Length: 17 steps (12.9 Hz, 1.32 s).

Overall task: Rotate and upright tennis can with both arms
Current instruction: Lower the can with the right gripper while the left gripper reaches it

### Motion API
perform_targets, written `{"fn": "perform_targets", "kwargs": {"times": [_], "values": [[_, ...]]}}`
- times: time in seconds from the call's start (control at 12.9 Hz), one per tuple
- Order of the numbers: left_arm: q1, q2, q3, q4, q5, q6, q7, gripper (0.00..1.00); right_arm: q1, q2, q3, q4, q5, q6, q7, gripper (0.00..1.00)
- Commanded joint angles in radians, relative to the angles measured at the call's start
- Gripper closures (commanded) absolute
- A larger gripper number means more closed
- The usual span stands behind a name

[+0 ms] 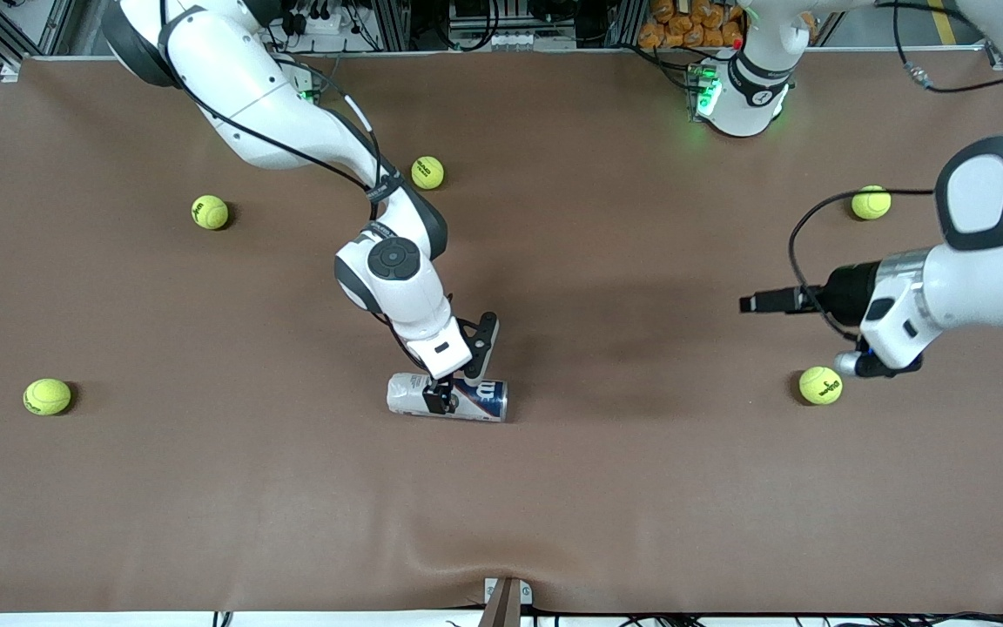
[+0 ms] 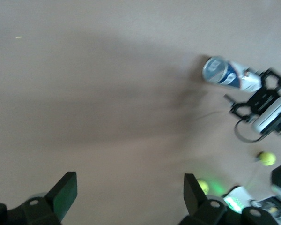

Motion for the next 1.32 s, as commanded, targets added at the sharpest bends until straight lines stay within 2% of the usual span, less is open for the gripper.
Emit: {"fn": "perform_targets", "kwargs": {"times": [0.0,0.08,0.23,0.54,0.78,1.09,1.24], "values": [[-0.027,0.069,-0.002,0.018,-0.107,0.068,-0.012,0.0,-0.047,-0.048,0.065,-0.014,0.074,-0.102,0.074,0.0],[-0.046,0.096,-0.002,0.018,-0.132,0.084,-0.012,0.0,-0.073,-0.048,0.077,-0.014,0.111,-0.107,0.073,0.0],[-0.102,0.137,-0.002,0.054,-0.168,0.153,-0.015,0.0,-0.127,-0.05,0.12,-0.016,0.119,-0.107,0.071,0.0],[-0.185,0.2,-0.003,0.052,-0.25,0.316,-0.053,0.0,-0.297,-0.048,0.246,-0.019,0.144,-0.132,0.076,0.0],[-0.239,0.254,-0.003,0.054,-0.356,0.428,-0.053,0.0,-0.414,-0.068,0.292,-0.02,0.159,-0.159,0.127,0.0],[-0.316,0.338,-0.003,0.057,-0.524,0.584,-0.033,0.0,-0.423,-0.146,0.288,-0.02,0.155,-0.263,0.356,0.0],[-0.34,0.396,-0.003,0.092,-0.628,0.647,-0.014,0.0,-0.435,-0.186,0.286,-0.016,0.145,-0.32,0.439,0.0]]}}
